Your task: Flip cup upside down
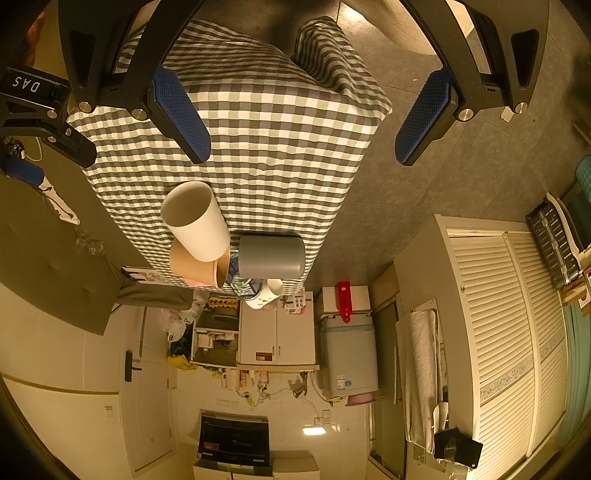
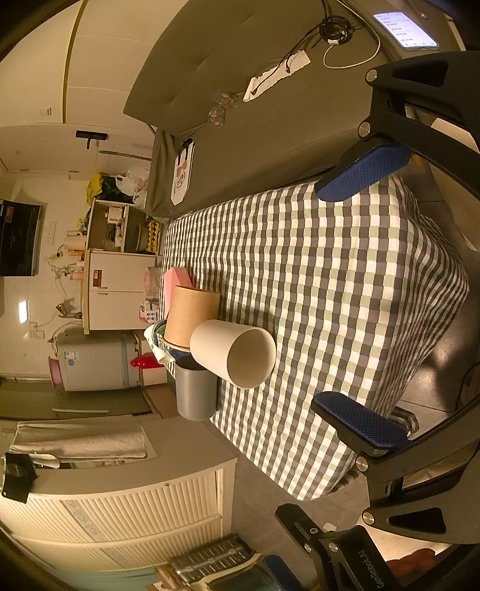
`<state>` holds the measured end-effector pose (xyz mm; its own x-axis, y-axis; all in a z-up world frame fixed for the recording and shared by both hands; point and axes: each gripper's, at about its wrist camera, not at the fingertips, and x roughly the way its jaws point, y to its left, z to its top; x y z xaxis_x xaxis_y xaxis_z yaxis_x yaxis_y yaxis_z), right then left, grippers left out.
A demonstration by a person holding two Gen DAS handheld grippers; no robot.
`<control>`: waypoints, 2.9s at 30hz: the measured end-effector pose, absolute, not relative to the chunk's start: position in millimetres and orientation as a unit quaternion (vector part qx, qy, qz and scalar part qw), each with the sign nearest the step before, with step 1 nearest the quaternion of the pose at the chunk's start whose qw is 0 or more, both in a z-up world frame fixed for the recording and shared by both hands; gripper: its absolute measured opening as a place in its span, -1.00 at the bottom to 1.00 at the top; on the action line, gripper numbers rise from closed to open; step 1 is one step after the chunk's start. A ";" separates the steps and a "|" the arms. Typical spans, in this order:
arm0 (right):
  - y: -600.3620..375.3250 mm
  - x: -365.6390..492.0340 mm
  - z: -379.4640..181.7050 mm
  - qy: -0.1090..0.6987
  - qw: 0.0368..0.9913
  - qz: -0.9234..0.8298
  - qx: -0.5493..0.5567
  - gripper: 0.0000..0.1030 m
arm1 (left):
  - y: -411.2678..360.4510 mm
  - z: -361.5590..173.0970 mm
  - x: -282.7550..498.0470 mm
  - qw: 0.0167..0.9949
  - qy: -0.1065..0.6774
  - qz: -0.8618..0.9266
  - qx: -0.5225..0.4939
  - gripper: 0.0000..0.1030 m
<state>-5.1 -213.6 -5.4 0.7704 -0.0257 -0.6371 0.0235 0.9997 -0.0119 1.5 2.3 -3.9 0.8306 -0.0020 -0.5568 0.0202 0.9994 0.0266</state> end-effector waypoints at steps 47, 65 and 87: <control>-215.6 -5.7 -3.7 0.341 0.940 -0.012 -0.003 0.99 | 6.5 -3.9 1.3 0.956 0.292 -0.004 0.015 1.00; -207.8 5.8 -4.6 0.349 0.937 0.007 -0.014 0.99 | 12.4 -8.2 15.0 0.947 0.321 0.005 0.005 1.00; -72.1 240.2 12.1 0.384 0.824 0.239 -0.340 0.99 | 91.5 -28.7 147.0 0.914 0.392 0.100 -0.019 1.00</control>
